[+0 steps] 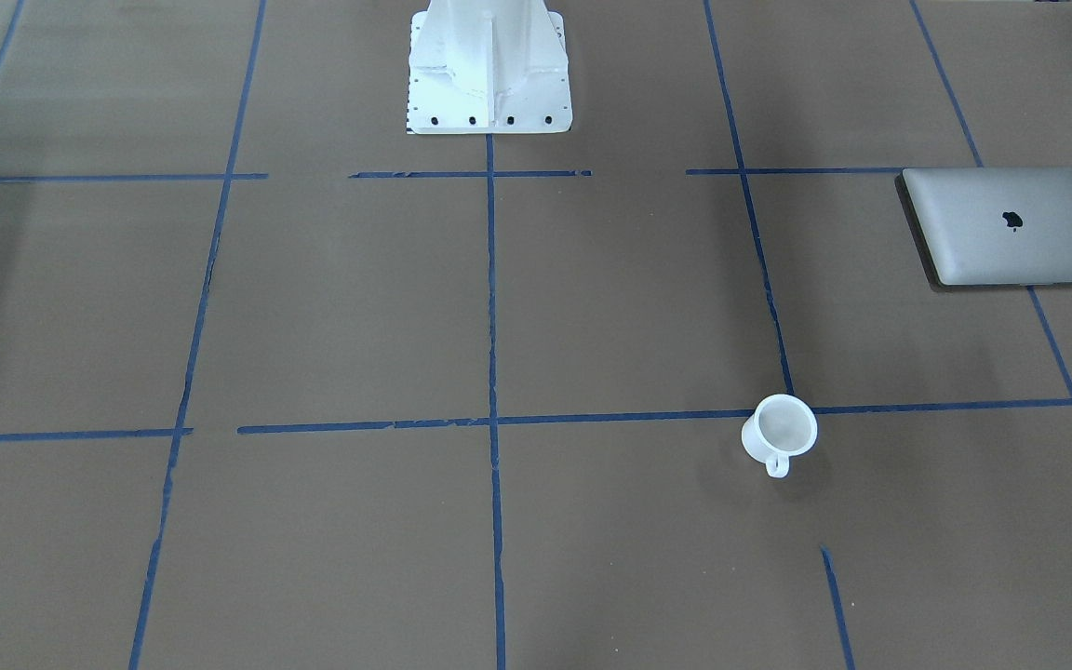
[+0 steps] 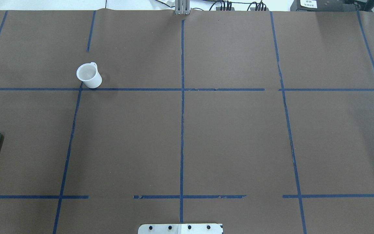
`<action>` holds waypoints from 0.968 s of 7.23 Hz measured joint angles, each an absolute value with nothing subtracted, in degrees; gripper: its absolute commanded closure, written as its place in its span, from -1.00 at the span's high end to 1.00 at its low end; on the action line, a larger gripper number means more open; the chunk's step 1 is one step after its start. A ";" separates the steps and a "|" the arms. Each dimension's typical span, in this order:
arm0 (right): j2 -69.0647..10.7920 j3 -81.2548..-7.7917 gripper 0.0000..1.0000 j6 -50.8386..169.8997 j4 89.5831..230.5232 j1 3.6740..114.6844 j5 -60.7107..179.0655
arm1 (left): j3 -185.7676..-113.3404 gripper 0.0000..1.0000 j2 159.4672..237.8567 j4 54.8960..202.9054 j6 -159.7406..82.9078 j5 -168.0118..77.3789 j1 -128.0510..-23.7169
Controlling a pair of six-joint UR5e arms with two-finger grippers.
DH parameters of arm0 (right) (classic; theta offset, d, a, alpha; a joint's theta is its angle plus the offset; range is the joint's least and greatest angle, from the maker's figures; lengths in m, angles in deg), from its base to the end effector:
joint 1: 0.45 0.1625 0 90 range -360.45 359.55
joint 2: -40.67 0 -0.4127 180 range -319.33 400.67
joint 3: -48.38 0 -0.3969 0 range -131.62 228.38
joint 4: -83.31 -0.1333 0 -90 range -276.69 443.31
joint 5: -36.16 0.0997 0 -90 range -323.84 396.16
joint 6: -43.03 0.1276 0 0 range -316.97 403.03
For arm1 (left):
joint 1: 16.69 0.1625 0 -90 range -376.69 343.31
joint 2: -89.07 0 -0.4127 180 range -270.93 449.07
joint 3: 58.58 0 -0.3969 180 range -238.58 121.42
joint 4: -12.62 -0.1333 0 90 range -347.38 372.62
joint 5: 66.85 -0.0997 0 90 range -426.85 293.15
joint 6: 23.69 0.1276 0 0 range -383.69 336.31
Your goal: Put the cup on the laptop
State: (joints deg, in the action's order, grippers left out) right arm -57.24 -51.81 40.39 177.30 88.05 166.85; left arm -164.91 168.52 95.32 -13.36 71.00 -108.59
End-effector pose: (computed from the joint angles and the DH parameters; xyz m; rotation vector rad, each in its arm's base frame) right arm 0.0387 -0.4377 0.6552 -0.0215 -0.7105 -0.0586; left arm -0.0525 -0.4152 0.6165 0.0642 0.8336 0.1274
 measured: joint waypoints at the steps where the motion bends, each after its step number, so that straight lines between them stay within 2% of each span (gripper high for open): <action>1: -57.24 -51.81 1.00 40.39 177.31 88.05 166.85 | -165.55 1.00 168.68 95.73 -13.92 70.60 -108.35; 4: -57.24 -51.81 1.00 40.39 177.34 88.05 166.85 | -164.86 1.00 169.99 105.88 -23.01 74.46 -104.77; 7: -57.24 -51.81 1.00 40.39 177.35 88.05 166.85 | -163.51 1.00 181.35 111.39 -42.97 74.42 -91.67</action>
